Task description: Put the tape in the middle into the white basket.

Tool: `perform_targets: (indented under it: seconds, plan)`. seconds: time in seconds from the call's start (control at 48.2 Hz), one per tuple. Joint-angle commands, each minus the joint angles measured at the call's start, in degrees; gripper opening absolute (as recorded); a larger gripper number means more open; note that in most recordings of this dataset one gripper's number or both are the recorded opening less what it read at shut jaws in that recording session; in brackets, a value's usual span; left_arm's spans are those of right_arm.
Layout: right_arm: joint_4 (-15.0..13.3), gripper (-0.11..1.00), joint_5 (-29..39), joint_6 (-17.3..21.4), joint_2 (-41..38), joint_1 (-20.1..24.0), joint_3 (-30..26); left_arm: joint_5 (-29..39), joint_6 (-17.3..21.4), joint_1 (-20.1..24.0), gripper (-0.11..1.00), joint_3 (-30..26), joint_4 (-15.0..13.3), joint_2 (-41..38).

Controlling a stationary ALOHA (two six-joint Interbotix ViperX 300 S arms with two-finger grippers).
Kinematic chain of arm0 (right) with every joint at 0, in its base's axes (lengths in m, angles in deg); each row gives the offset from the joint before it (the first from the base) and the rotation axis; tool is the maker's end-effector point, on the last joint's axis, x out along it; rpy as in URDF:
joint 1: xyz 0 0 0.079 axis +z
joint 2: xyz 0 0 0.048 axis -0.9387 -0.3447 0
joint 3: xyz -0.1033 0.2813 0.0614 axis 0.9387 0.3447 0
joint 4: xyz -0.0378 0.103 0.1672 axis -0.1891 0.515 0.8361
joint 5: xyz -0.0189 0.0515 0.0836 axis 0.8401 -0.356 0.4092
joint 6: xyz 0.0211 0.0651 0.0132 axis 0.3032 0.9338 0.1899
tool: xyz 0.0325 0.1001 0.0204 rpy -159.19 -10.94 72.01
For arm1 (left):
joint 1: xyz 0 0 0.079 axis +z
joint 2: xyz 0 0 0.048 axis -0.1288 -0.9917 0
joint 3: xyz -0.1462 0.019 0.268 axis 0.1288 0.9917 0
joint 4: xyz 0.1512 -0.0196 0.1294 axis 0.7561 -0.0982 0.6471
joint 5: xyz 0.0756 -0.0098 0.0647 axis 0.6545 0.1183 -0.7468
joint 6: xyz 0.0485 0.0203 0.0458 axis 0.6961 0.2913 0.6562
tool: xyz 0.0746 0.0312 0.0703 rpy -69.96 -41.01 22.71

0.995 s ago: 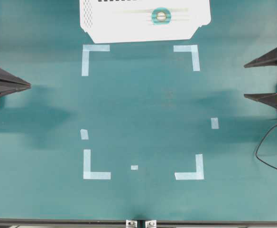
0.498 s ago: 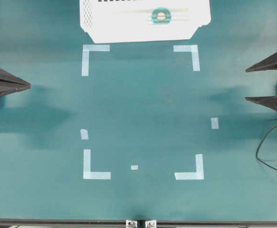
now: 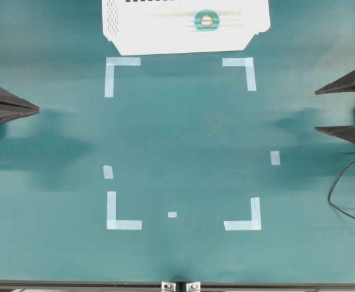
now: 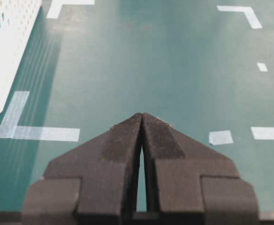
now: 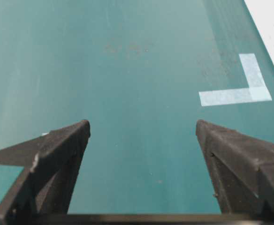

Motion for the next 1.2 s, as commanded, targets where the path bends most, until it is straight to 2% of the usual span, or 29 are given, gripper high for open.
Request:
perform_targets:
  seconds: [0.0,0.104,0.207,1.182]
  plan:
    - [-1.1,0.95,-2.1,-0.1,-0.3,0.1,0.0,-0.6,0.0,0.2,-0.11,-0.6,0.1,-0.4]
    - [-3.5,0.95,-3.9,0.3,-0.3,0.1,0.5,-0.5,0.0,0.2,-0.11,-0.6,0.0,-0.4]
    - [-4.5,0.95,-4.7,0.4,-0.3,0.1,1.1,-0.5,0.0,0.2,-0.11,-0.6,0.0,-0.4]
    - [-5.3,0.96,-4.4,0.4,3.2,0.0,1.9,-0.5,0.0,0.2,-0.11,-0.6,0.1,-0.5]
